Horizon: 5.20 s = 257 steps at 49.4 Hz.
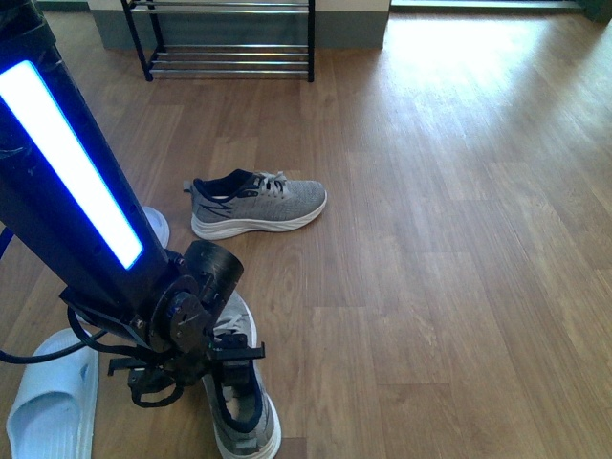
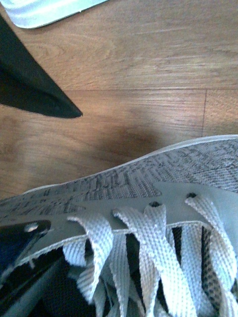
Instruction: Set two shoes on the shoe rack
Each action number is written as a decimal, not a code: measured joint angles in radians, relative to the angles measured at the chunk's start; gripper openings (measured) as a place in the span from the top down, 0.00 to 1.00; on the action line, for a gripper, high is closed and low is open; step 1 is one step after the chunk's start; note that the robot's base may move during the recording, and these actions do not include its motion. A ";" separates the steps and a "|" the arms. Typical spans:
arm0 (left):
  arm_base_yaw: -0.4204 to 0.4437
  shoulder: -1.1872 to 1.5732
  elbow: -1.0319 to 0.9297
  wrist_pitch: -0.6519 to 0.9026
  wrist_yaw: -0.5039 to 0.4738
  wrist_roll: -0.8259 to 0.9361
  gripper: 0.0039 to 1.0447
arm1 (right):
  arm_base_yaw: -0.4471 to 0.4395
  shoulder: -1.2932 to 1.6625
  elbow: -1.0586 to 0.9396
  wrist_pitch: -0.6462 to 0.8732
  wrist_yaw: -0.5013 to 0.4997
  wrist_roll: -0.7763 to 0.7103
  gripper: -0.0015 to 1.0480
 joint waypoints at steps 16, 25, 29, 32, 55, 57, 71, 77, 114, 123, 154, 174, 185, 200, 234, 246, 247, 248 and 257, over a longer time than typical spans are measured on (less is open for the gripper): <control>0.000 0.013 -0.008 -0.012 -0.108 0.030 0.89 | 0.000 0.000 0.000 0.000 0.000 0.000 0.09; 0.024 -0.142 -0.186 0.125 -0.219 0.113 0.99 | 0.000 0.000 0.000 0.000 0.000 0.000 0.09; 0.039 -0.264 -0.282 0.196 -0.264 0.174 0.99 | 0.000 0.000 0.000 0.000 0.000 0.000 0.09; 0.054 -0.391 -0.369 0.249 -0.285 0.217 0.99 | 0.000 0.000 0.000 0.000 0.000 0.000 0.09; 0.122 -1.325 -0.929 0.443 -0.483 0.567 0.99 | 0.000 0.000 0.000 0.000 0.000 0.000 0.09; 0.119 -1.388 -0.954 0.443 -0.492 0.597 0.99 | 0.000 0.000 0.000 0.000 0.000 0.000 0.09; 0.085 -1.746 -1.067 0.492 -0.657 0.829 0.99 | 0.000 0.000 0.000 0.000 0.000 0.000 0.09; 0.085 -1.741 -1.073 0.490 -0.644 0.849 0.99 | 0.000 0.000 0.000 0.000 0.000 0.000 0.09; 0.079 -1.742 -1.074 0.489 -0.637 0.863 0.99 | 0.000 0.000 0.000 0.000 0.001 0.000 0.09; 0.078 -1.741 -1.074 0.489 -0.638 0.863 0.99 | 0.000 0.000 0.000 0.000 0.000 0.000 0.09; 0.079 -1.742 -1.074 0.488 -0.638 0.864 0.99 | 0.000 0.000 0.000 -0.001 0.001 0.000 0.09; 0.083 -1.741 -1.075 0.488 -0.639 0.865 0.99 | -0.018 0.019 0.010 -0.042 -0.077 0.032 0.09; 0.082 -1.741 -1.075 0.488 -0.639 0.865 0.99 | -0.032 0.471 0.051 0.112 -0.200 0.151 0.09; 0.082 -1.741 -1.075 0.488 -0.639 0.866 0.99 | -0.033 1.635 0.437 0.587 -0.146 0.248 0.09; 0.082 -1.741 -1.075 0.488 -0.639 0.866 0.99 | 0.035 2.457 0.980 0.435 -0.003 0.539 0.09; 0.082 -1.741 -1.075 0.488 -0.639 0.866 0.99 | -0.022 2.593 1.090 0.418 0.010 0.617 0.09; 0.082 -1.741 -1.075 0.488 -0.639 0.866 0.99 | -0.023 2.596 1.093 0.418 0.011 0.620 0.09; 0.082 -1.741 -1.075 0.488 -0.639 0.866 0.99 | -0.025 2.601 1.097 0.418 0.011 0.624 0.09; 0.082 -1.741 -1.075 0.488 -0.639 0.866 0.99 | -0.035 2.633 1.131 0.417 0.003 0.663 0.09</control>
